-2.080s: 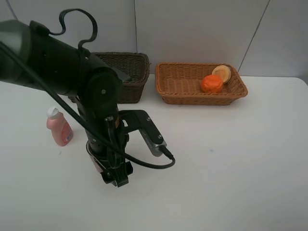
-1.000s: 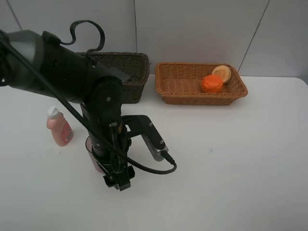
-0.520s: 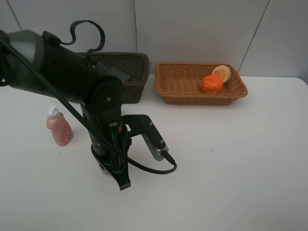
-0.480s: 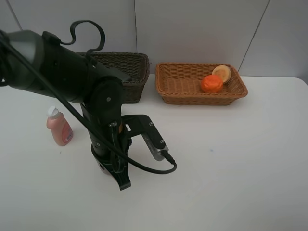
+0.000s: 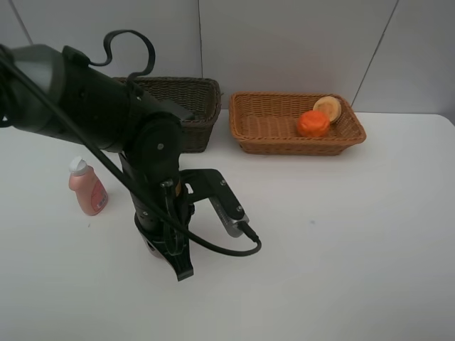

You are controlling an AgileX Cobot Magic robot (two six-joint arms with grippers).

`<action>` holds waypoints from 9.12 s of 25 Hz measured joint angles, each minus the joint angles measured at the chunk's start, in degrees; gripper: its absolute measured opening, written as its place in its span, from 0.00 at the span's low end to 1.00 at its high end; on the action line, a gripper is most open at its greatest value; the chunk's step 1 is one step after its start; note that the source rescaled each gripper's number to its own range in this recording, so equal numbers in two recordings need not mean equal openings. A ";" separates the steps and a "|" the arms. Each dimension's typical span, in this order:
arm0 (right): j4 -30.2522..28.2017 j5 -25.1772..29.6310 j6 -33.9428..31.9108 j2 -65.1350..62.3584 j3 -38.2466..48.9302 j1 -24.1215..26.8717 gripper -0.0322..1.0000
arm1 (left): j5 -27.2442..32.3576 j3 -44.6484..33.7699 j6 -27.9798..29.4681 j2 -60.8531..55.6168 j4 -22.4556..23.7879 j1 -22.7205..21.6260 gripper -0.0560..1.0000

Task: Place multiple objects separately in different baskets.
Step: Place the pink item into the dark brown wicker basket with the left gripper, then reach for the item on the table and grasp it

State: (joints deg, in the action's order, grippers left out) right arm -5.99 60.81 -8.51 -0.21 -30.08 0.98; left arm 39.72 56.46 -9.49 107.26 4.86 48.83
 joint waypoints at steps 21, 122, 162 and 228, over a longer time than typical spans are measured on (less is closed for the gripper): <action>0.00 0.00 0.00 0.00 0.00 0.00 0.95 | 11.61 12.70 0.00 -6.41 -0.05 0.00 0.06; 0.00 0.00 0.00 0.00 0.00 0.00 0.95 | -20.39 27.75 -0.12 9.16 -1.12 -38.14 0.77; 0.00 0.00 0.00 0.00 0.00 0.00 0.95 | 15.22 27.75 1.05 -8.90 -3.03 -38.14 0.87; 0.00 0.00 0.00 0.00 0.00 0.00 0.95 | 14.16 8.83 7.02 -8.73 -0.07 -38.14 0.95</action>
State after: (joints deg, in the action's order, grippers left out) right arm -5.99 60.81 -8.51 -0.21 -30.08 0.98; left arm 53.88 65.29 -2.47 98.52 4.79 10.69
